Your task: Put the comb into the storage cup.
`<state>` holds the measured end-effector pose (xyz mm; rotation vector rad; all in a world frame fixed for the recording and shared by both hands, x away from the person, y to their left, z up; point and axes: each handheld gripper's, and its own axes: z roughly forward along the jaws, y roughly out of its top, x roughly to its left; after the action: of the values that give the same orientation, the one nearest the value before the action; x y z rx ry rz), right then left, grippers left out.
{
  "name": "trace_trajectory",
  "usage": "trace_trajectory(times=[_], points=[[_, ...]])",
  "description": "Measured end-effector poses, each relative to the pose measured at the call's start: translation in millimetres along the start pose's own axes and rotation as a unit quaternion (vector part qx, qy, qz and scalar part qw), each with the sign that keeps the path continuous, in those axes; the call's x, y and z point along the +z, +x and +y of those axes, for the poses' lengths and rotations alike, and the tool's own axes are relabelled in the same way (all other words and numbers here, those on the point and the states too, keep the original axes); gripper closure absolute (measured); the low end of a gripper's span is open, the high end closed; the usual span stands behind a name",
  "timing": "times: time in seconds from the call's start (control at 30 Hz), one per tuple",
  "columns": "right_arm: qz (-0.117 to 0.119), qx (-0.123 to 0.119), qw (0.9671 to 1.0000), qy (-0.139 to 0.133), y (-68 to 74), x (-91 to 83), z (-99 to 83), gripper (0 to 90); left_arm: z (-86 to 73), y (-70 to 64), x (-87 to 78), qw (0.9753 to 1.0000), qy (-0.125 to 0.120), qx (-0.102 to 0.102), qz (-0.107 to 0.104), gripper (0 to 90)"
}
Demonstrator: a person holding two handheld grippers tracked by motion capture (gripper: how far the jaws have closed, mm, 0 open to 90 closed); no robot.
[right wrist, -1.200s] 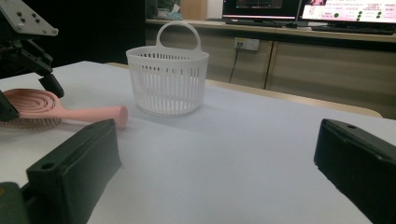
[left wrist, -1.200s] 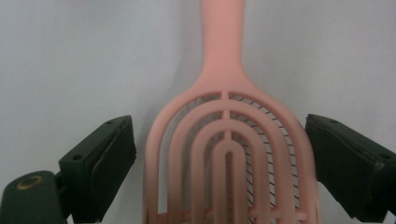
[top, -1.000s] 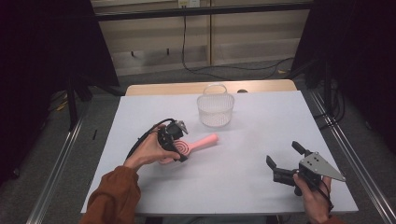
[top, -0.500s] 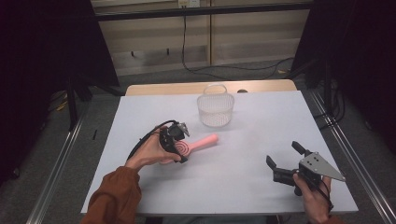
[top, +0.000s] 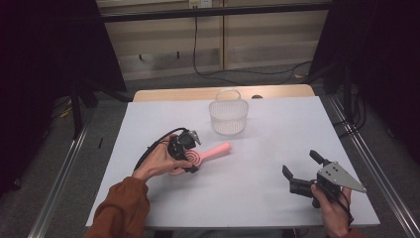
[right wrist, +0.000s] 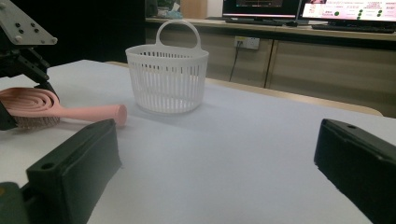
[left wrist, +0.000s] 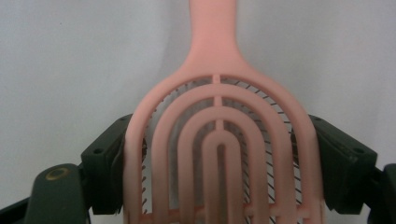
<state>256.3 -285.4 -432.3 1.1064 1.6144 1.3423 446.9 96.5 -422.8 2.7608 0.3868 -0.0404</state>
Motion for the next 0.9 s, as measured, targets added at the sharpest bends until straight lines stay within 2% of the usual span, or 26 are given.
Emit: trace_trajectory(times=[0.07, 0.1, 0.13, 0.17, 0.3, 0.4, 0.43, 0.73, 0.77, 0.9], points=[[0.0, 0.0, 1.0, 0.0, 0.0, -0.1, 0.0, 0.0, -0.5, -0.3, -0.3, 1.0, 0.002, 0.001, -0.001, 19.4], [0.0, 0.0, 1.0, 0.0, -0.1, -0.1, 0.0, 0.0, -1.0, -0.4, -0.5, 1.0, -0.001, -0.005, 0.0, 19.4], [-0.001, 0.0, 1.0, 0.0, -0.1, -0.2, 0.0, 0.0, -1.6, 0.1, -0.6, 1.0, -0.001, -0.006, -0.006, 19.4], [0.0, -0.001, 1.0, 0.0, -0.1, -0.1, 0.0, 0.0, -1.9, 0.3, -0.9, 1.0, -0.002, -0.005, 0.0, 19.4], [-0.001, -0.001, 1.0, -0.001, -0.1, -0.1, 0.0, 0.0, -2.1, -0.7, -1.1, 0.9999, -0.003, -0.01, 0.0, 19.5], [0.0, -0.001, 1.0, 0.0, -0.1, -0.1, 0.0, 0.0, -1.6, -0.4, -1.9, 0.9999, -0.005, -0.008, 0.013, 19.6], [-0.001, 0.0, 1.0, 0.0, -0.1, -0.2, 0.0, 0.0, -1.7, -1.1, -1.9, 0.9996, -0.012, -0.017, 0.021, 19.6], [-0.002, 0.0, 1.0, -0.001, -0.1, -0.3, 0.0, 0.0, -3.4, 2.1, -10.5, 0.9985, -0.036, -0.034, 0.021, 19.7], [-0.002, 0.0, 1.0, -0.001, -0.1, -0.3, 0.0, 0.0, -3.4, 2.5, -11.2, 0.9987, -0.032, -0.036, 0.016, 19.7], [-0.002, -0.001, 1.0, -0.001, 0.0, -0.2, 0.0, 0.0, -3.9, 1.4, -13.2, 0.9983, -0.04, -0.038, 0.021, 19.8]])
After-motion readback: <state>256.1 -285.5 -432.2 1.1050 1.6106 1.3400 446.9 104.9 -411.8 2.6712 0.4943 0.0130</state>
